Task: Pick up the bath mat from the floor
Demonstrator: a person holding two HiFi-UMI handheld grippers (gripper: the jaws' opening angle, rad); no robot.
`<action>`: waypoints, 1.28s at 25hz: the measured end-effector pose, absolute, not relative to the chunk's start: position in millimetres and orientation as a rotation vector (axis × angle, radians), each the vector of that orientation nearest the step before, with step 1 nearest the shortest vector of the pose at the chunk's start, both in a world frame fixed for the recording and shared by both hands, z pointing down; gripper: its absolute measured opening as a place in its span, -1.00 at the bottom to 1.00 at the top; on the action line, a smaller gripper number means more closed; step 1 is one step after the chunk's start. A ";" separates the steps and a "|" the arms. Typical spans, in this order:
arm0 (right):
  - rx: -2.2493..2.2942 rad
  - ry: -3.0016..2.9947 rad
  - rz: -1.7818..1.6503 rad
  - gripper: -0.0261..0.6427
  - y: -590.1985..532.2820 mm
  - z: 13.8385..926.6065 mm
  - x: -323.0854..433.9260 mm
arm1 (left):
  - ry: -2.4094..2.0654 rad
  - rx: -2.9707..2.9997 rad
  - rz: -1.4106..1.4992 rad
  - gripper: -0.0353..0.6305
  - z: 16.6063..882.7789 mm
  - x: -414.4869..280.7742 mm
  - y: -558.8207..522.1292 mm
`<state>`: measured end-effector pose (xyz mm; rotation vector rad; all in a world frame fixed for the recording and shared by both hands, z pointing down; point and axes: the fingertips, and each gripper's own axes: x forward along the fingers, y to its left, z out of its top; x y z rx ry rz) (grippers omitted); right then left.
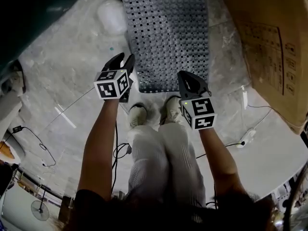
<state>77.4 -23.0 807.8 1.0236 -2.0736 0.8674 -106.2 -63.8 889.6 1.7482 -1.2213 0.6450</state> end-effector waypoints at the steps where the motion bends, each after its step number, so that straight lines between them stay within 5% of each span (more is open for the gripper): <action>1: 1.021 -2.081 0.878 -0.92 -22.6 812.9 75.5 | -1.229 1.744 0.639 -0.38 896.4 -105.9 -69.4; 32: 0.927 -2.160 0.884 -0.92 -9.7 871.4 66.0 | -1.211 1.819 0.488 -0.28 969.7 -89.3 -141.0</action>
